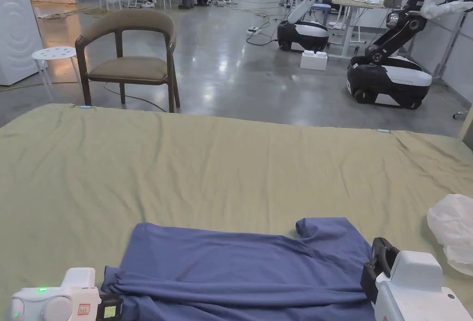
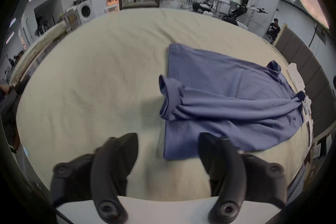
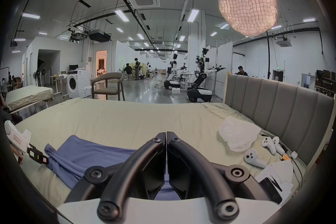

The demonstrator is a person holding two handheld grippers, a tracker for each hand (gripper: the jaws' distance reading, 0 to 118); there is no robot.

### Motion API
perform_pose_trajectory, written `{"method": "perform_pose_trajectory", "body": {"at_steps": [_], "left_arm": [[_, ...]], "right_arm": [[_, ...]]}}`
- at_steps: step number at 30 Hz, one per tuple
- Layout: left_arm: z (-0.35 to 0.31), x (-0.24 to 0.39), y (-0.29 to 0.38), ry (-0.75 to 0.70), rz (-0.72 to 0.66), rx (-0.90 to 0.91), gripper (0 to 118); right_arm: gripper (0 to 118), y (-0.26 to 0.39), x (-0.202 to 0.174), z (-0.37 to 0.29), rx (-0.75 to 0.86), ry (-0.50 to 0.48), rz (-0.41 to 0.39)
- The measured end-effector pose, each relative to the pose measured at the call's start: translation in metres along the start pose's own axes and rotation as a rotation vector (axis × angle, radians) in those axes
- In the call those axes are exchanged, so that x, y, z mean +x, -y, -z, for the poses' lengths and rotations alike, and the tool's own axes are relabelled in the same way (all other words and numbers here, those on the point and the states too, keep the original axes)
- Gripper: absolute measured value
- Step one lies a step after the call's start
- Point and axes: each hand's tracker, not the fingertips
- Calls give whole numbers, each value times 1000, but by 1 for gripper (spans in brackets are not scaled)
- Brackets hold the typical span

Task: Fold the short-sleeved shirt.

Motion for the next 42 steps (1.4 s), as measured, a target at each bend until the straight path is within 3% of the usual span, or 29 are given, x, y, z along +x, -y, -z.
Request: {"method": "perform_pose_trajectory", "body": {"at_steps": [6,9,12,15,20,22,24,27,32,35,38,40,41,42], "left_arm": [[22,10,-1,-27,-7,-57,77],[22,18,-3,-70,-25,-68,71],[17,31,3,-96,75,-45,49],[13,31,7,-79,100,-35,7],[-4,18,11,-18,62,-10,2],[-16,13,13,-2,48,14,2],[-26,12,16,9,57,39,2],[-46,19,24,22,76,75,2],[-62,23,31,20,100,111,2],[-67,26,31,17,108,117,2],[-69,27,32,17,106,121,2],[-71,29,32,14,101,122,2],[-72,31,33,12,101,123,2],[-70,30,30,10,103,121,2]], "right_arm": [[0,11,9,-1,-37,21,-6],[0,16,15,-1,-53,39,0],[0,22,21,0,-79,51,7],[0,27,28,3,-116,53,16],[1,35,53,16,-221,46,6],[15,42,68,24,-292,57,-23],[45,50,82,34,-364,70,-16],[62,70,104,55,-549,44,-8],[63,113,120,87,-736,2,-25],[63,137,122,105,-807,-41,41],[61,147,119,115,-809,-39,38],[55,145,117,115,-801,-40,31],[46,141,113,112,-799,-61,26],[23,140,109,112,-797,-113,21]]}}
